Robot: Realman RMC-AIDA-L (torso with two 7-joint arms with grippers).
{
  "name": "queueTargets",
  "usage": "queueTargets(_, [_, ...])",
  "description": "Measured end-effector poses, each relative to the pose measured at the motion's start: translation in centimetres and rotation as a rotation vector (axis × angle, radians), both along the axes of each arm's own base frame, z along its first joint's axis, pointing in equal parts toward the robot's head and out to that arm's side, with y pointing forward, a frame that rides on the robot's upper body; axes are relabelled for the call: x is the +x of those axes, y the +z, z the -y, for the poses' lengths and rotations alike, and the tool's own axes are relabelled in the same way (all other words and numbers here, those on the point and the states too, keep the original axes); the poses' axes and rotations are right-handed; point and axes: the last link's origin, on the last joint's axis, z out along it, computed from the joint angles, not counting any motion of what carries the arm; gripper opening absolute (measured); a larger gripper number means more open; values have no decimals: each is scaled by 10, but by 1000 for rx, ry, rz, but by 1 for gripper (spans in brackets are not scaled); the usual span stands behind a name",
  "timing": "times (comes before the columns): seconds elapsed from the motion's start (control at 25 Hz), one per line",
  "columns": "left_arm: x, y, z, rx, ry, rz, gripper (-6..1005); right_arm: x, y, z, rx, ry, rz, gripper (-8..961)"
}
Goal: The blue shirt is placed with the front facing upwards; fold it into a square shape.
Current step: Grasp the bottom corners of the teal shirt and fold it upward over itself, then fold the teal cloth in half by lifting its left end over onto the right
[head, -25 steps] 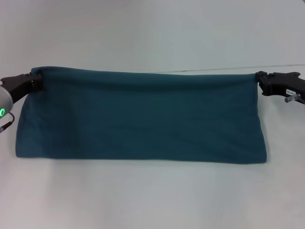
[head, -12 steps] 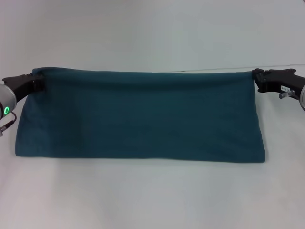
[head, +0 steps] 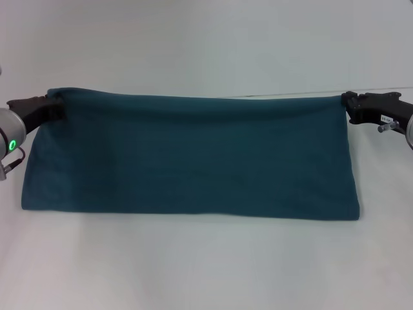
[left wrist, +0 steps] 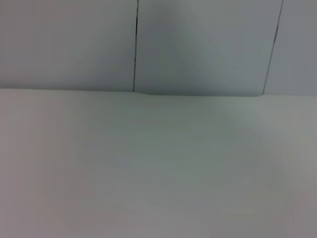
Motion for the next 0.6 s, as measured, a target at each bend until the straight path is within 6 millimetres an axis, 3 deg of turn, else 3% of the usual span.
queueTargets(0.52, [-4,0,0,33,48,29,52,6,8,-1,69,-44,-41,64])
queueTargets(0.56, [-5,1,-1,42,55,35,110,6,8,-2,76,-51,-40,64])
queueTargets(0.6, [-6,3,-1,54,65,44,168,6,9,-3,80,-55,-39,145])
